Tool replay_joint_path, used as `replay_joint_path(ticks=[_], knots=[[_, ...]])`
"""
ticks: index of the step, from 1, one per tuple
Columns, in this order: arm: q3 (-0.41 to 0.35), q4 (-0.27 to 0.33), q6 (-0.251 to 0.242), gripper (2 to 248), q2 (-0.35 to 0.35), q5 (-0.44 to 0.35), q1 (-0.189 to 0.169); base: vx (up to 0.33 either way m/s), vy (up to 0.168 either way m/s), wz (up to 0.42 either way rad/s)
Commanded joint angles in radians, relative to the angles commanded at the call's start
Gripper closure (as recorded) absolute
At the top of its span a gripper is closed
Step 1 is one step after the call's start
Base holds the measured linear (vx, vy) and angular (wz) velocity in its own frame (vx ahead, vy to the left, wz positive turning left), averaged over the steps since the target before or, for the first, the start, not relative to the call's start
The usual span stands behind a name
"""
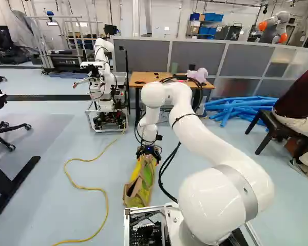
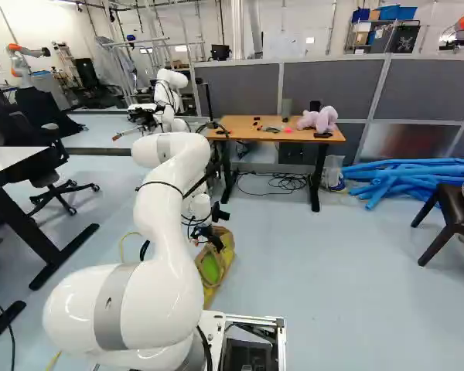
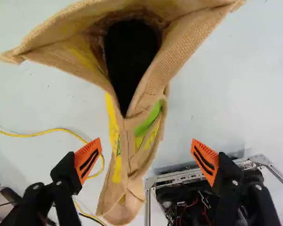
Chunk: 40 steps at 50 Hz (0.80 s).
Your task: Pick up the bag on the ground and place it on the table
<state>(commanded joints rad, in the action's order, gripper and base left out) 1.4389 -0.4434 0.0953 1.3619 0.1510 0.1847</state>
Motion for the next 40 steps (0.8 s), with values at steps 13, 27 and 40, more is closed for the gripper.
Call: replay_joint_path(ticks=[13, 27, 40], knots=[[0.044, 0.000, 0.000, 3, 0.049, 0.000, 0.000, 0.000, 0.000, 0.000], [0.093, 0.000, 0.000, 3, 0.103, -0.001, 0.000, 0.000, 0.000, 0.000], [0.140, 0.007, 0.000, 3, 0.153, -0.024, 0.000, 0.000, 0.000, 0.000]])
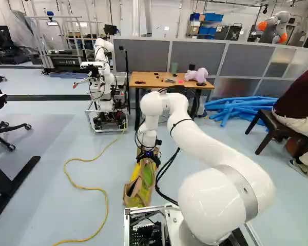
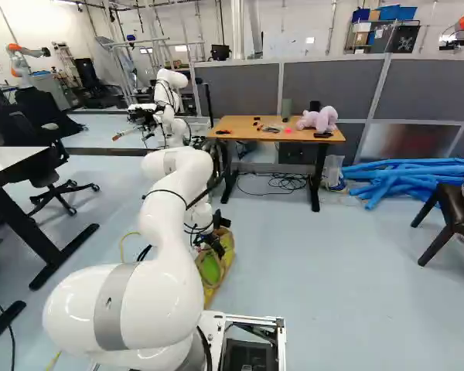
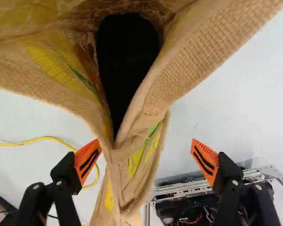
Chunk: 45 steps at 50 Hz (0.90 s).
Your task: Pick up the bag on the ground and place it on the table
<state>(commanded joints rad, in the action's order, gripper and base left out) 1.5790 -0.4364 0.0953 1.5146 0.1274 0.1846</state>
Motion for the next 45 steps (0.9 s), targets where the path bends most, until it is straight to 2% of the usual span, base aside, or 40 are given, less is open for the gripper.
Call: replay_joint_path(ticks=[25, 45], knots=[[0.095, 0.017, 0.000, 3, 0.097, -0.057, 0.002, 0.000, 0.000, 0.000], [0.161, 0.019, 0.000, 3, 0.160, -0.062, 0.005, 0.000, 0.000, 0.000]])
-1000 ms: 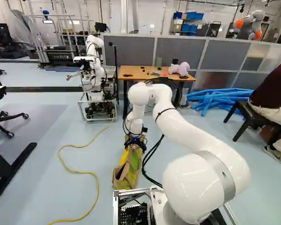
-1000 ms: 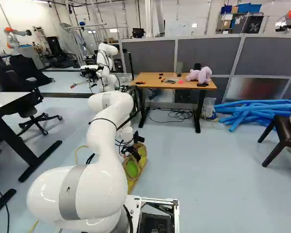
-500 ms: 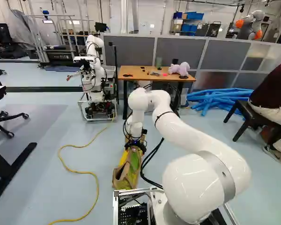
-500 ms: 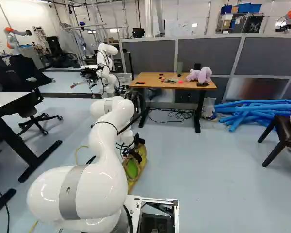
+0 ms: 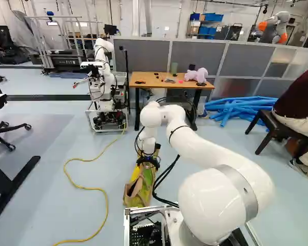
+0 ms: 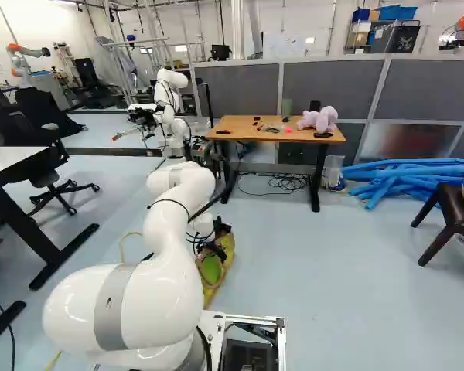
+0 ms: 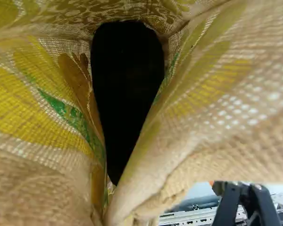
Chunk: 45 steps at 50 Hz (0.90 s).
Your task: Pick up the bag on the ground and place it on the table
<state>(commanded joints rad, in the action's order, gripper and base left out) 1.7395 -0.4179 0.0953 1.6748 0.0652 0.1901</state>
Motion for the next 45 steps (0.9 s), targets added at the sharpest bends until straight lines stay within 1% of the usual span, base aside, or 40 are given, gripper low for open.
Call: replay_joint_path(ticks=[3, 4, 8, 9, 14, 15, 19, 20, 24, 25, 29, 30, 45], knots=[[0.002, 0.000, 0.000, 3, 0.002, 0.000, 0.000, 0.000, 0.000, 0.000], [0.002, 0.000, 0.000, 31, 0.002, 0.000, 0.000, 0.000, 0.000, 0.000], [0.003, 0.000, 0.000, 31, 0.003, 0.000, 0.000, 0.000, 0.000, 0.000], [0.003, 0.000, 0.000, 69, 0.003, 0.000, 0.000, 0.000, 0.000, 0.000], [0.003, 0.000, 0.000, 69, 0.003, 0.000, 0.000, 0.000, 0.000, 0.000], [0.003, 0.000, 0.000, 107, 0.003, 0.000, 0.000, 0.000, 0.000, 0.000], [0.003, 0.000, 0.000, 107, 0.003, 0.000, 0.000, 0.000, 0.000, 0.000], [0.003, 0.000, 0.000, 143, 0.003, 0.000, 0.000, 0.000, 0.000, 0.000], [0.002, 0.000, 0.000, 143, 0.002, 0.000, 0.000, 0.000, 0.000, 0.000], [0.001, 0.000, 0.000, 180, 0.001, 0.000, 0.000, 0.000, 0.000, 0.000], [-0.009, 0.000, 0.000, 180, -0.009, 0.000, 0.000, 0.000, 0.000, 0.000], [-0.013, 0.000, 0.000, 211, -0.012, 0.000, 0.000, 0.000, 0.000, 0.000], [-0.069, 0.000, 0.000, 215, -0.068, 0.000, 0.000, 0.000, 0.000, 0.000]])
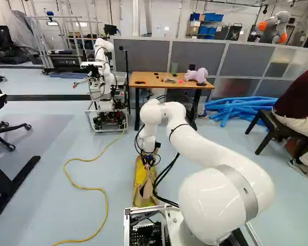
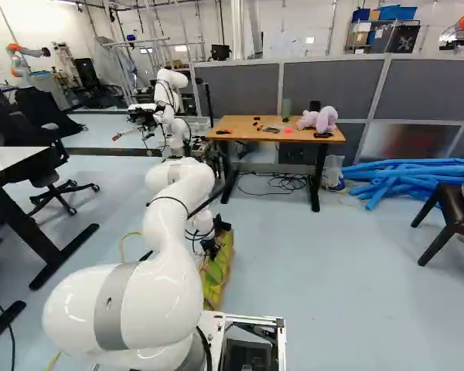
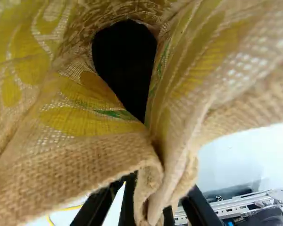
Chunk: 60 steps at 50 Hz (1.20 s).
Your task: Pick up the bag on the ground and place it on the table
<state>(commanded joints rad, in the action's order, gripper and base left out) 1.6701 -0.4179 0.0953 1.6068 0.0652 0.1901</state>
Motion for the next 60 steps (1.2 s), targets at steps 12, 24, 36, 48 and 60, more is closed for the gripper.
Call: replay_joint_path(ticks=[12, 24, 36, 48, 60], knots=[[-0.046, 0.000, 0.000, 215, -0.046, 0.000, 0.000, 0.000, 0.000, 0.000], [-0.091, 0.000, 0.000, 215, -0.092, 0.000, 0.000, 0.000, 0.000, 0.000], [-0.134, 0.000, 0.000, 215, -0.138, 0.000, 0.000, 0.000, 0.000, 0.000], [-0.176, 0.000, 0.000, 215, -0.184, 0.000, 0.000, 0.000, 0.000, 0.000], [-0.217, 0.000, 0.000, 215, -0.229, 0.000, 0.000, 0.000, 0.000, 0.000]])
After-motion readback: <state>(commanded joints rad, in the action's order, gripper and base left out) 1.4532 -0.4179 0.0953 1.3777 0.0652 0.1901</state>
